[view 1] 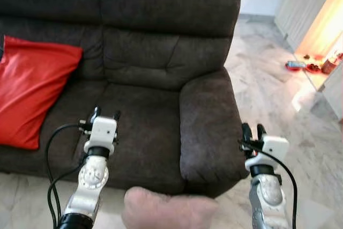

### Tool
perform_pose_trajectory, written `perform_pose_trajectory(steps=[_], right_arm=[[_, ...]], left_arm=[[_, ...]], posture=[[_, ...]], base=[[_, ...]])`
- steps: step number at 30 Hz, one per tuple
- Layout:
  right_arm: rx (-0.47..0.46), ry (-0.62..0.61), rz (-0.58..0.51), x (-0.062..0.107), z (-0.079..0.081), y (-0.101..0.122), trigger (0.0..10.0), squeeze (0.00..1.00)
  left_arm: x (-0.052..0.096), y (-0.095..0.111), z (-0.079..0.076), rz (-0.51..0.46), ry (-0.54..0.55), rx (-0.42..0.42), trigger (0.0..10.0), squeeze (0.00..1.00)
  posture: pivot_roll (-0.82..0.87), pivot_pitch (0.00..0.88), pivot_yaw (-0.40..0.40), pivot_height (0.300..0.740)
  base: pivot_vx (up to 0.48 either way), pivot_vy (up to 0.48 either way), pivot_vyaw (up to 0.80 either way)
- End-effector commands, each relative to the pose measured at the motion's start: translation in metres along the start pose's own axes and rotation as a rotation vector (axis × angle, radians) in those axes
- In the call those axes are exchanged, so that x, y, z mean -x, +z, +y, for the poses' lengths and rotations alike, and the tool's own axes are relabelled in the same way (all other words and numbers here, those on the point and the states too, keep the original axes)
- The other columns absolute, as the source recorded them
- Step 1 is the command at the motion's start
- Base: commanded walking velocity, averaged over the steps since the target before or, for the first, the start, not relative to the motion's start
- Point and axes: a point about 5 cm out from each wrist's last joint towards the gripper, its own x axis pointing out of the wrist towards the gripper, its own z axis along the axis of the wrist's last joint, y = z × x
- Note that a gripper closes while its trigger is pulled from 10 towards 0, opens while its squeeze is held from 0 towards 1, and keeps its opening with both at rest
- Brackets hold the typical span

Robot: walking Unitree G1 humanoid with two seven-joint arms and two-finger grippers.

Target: Move the pillow to the sofa from floor

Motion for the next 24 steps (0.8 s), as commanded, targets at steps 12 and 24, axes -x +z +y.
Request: perform_pose_trajectory(steps=[12, 24], right_arm=[[-0.023, 0.008, 0.012, -0.003, 0.011, 0.009, 10.0, 0.0], [-0.008, 0.001, 0.047, -0.001, 0.007, 0.006, 10.0, 0.0]], left_arm=[[0.0, 0.006, 0.001, 0.021, 0.012, -0.002, 10.0, 0.0], [-0.002, 0.006, 0.004, 0.024, 0.014, 0.006, 10.0, 0.0]], posture=[[0.01, 0.0, -0.053, 0.74], [0.01, 0.0, -0.053, 0.74]], base=[[0.0, 0.0, 0.0], [0.0, 0.0, 0.0]])
